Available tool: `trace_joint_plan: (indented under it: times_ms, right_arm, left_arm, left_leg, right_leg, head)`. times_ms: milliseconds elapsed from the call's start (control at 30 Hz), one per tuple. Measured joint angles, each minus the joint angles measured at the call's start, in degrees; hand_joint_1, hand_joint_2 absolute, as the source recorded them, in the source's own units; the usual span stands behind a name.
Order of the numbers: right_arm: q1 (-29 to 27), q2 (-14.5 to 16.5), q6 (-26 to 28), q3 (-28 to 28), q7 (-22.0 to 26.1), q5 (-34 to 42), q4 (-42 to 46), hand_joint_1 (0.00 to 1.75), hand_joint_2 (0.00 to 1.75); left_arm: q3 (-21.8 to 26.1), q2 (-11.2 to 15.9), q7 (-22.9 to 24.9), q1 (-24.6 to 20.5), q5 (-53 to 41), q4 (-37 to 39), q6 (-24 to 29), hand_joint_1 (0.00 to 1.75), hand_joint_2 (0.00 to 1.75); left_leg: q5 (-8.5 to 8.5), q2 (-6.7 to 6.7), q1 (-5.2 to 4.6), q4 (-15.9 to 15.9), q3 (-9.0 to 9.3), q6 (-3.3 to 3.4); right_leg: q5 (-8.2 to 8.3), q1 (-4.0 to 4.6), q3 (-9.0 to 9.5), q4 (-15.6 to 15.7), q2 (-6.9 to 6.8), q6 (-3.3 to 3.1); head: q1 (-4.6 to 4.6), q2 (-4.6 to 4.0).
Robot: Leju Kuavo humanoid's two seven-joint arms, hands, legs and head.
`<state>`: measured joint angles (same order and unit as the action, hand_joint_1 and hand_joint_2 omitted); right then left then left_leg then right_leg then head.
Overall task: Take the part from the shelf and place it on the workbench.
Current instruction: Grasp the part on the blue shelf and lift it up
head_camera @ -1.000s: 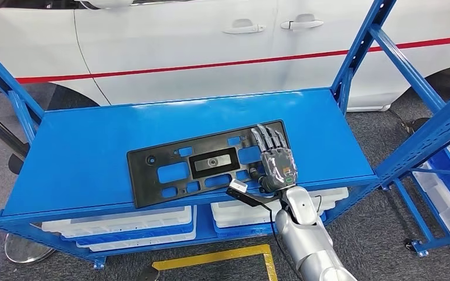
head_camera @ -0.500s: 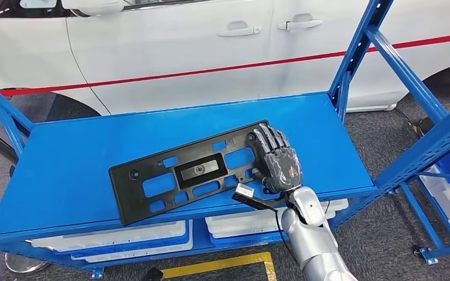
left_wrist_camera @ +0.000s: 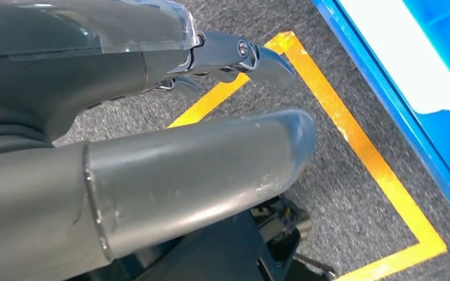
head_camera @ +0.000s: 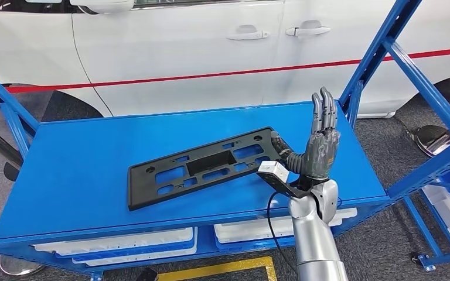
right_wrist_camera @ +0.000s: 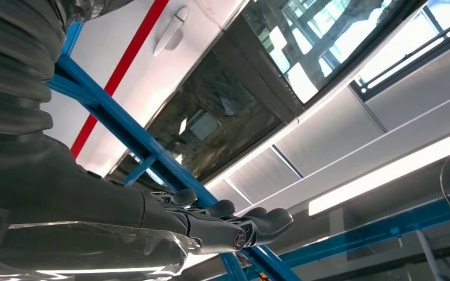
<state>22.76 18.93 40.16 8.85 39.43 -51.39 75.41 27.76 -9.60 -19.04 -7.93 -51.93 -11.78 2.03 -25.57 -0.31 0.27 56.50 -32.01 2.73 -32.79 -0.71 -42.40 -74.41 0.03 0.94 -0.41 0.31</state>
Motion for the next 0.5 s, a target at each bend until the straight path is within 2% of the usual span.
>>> trace_joint_plan:
  times_ms: [33,100,133,167,233,300,333,367,433,467,500]
  right_arm:
    - [-0.2,0.0,0.0,0.0,0.0,-0.2,0.4,0.0,1.75]
    - [-0.5,0.0,0.0,0.0,0.0,-0.9,0.9,0.0,1.75]
    - [-0.5,0.0,0.0,0.0,0.0,-1.3,1.1,0.0,1.75]
    - [-0.7,0.0,0.0,0.0,0.0,-1.4,1.2,0.0,1.75]
    - [-1.2,0.0,0.0,0.0,0.0,-1.6,1.2,0.0,1.75]
    - [-1.7,0.0,0.0,0.0,0.0,-2.0,1.3,0.0,1.75]
    - [-1.9,0.0,0.0,0.0,0.0,-2.2,1.3,0.0,1.75]
    - [-2.0,0.0,0.0,0.0,0.0,-2.4,1.3,0.0,1.75]
    - [-2.3,0.0,0.0,0.0,0.0,-2.4,1.3,0.0,1.75]
    - [-2.5,0.0,0.0,0.0,0.0,-2.4,1.3,0.0,1.75]
    - [-2.8,0.0,0.0,0.0,0.0,-2.4,1.3,0.0,1.75]
  left_arm:
    - [0.1,0.0,-0.1,0.0,0.0,0.0,0.0,0.0,0.0]
    - [0.3,0.0,-0.2,0.1,-0.1,0.0,0.0,0.0,0.0]
    - [0.4,0.0,-0.3,0.0,-0.1,0.0,0.1,0.0,0.0]
    - [0.6,-0.1,-0.4,0.0,-0.1,0.0,0.1,0.0,0.0]
    - [1.0,-0.1,-0.5,0.1,-0.1,0.0,0.1,0.0,0.0]
    - [1.5,-0.1,-0.4,0.1,-0.2,0.0,0.1,0.0,0.0]
    - [1.8,-0.1,-0.4,0.1,-0.3,0.0,0.2,0.0,0.0]
    - [2.1,-0.1,-0.3,0.2,-0.4,0.0,0.2,0.0,0.0]
    - [2.5,-0.1,-0.2,0.2,-0.5,0.0,0.2,0.0,0.0]
    - [2.7,-0.1,-0.2,0.3,-0.5,0.0,0.2,0.0,0.0]
    - [2.8,-0.1,-0.2,0.5,-0.5,0.0,0.2,0.0,0.0]
  left_leg:
    - [-0.21,-0.07,-0.04,0.1,0.15,-0.01]
    - [-0.85,-0.19,-0.12,0.5,0.62,-0.2]
    - [-1.18,-0.22,-0.26,0.7,0.73,-0.39]
    - [-1.42,-0.23,-0.34,0.9,0.74,-0.62]
    - [-1.67,-0.21,-0.42,1.0,0.62,-1.14]
    - [-2.21,-0.15,-0.32,1.3,0.6,-1.78]
    - [-2.99,-0.1,-0.26,2.4,0.19,-2.15]
    - [-4.3,-0.06,-0.17,4.6,-0.82,-2.52]
    - [-7.63,-0.01,0.15,12.1,-4.62,-3.13]
    - [-8.7,-0.01,0.31,15.6,-6.65,-3.35]
    - [-8.69,0.0,0.44,17.5,-7.92,-3.5]
  right_leg:
    - [1.38,-0.02,0.14,0.9,0.0,-0.05]
    - [5.83,0.02,3.27,8.1,0.0,-0.5]
    - [7.33,0.14,4.99,11.7,0.0,-0.79]
    - [8.11,0.25,6.17,14.3,0.01,-1.05]
    - [7.89,0.49,6.72,15.6,0.09,-1.37]
    - [7.85,0.28,6.97,15.9,0.17,-1.74]
    - [7.82,0.13,7.2,16.1,0.13,-1.97]
    - [7.79,-0.04,7.43,16.3,0.06,-2.19]
    - [7.61,-0.08,7.59,16.4,-0.08,-2.48]
    - [7.53,-0.08,7.61,16.3,-0.11,-2.52]
    - [7.43,-0.1,7.66,16.3,-0.1,-2.5]
  head:
    - [0.01,0.0]
    - [0.01,0.0]
    - [0.01,0.0]
    - [0.0,0.0]
    - [-0.01,0.0]
    - [-0.01,0.0]
    - [-0.03,0.0]
    - [-0.02,0.0]
    - [-0.02,0.0]
    - [-0.02,0.0]
    - [-0.02,0.0]
